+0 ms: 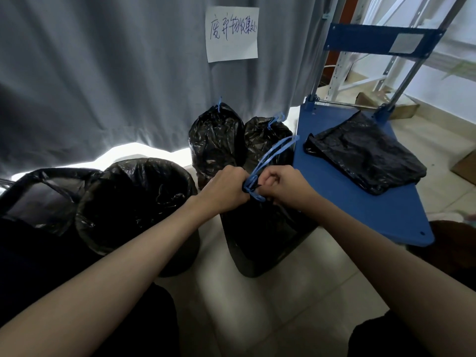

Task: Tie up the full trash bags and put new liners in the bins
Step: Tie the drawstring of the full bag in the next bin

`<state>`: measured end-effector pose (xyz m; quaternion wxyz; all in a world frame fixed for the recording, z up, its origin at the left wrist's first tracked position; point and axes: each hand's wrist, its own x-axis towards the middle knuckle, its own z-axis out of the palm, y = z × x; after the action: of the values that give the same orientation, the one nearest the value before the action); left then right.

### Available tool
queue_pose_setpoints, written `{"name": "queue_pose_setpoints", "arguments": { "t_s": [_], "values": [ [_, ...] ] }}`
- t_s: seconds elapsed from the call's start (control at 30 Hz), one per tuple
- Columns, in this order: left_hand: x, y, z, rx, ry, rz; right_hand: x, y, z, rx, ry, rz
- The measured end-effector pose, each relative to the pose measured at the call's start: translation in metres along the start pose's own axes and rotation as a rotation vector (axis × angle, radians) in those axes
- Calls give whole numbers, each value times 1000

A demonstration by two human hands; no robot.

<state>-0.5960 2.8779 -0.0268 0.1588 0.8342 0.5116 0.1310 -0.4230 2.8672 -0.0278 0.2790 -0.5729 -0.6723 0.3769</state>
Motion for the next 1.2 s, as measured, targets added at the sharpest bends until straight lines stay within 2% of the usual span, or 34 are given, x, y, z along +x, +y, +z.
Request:
{"name": "queue_pose_setpoints", "arguments": {
  "t_s": [0.13,0.27,0.37,0.47,0.53,0.73,0.97,1.1,1.2],
  "values": [
    [5,1,-2,2,81,-16,-1,2,-8,12,-46,4],
    [9,3,-4,-73,143,-86,-1,9,-14,-145,89,1],
    [9,6,-3,-95,168,-125,-3,29,-22,-267,146,123],
    [7,6,-5,-86,186,-137,-13,55,-31,-468,116,320],
    [7,4,-6,-85,175,-148,-20,69,-31,-515,95,399],
    [1,7,-9,-80,161,-171,-29,83,-22,-379,114,428],
    [7,20,-26,-77,201,-149,-26,72,-5,-424,75,348],
    [16,27,-61,-146,291,-175,-24,71,-6,-423,67,349],
    [23,34,-94,-171,444,-191,-24,69,-10,-454,36,383]
  ]
}}
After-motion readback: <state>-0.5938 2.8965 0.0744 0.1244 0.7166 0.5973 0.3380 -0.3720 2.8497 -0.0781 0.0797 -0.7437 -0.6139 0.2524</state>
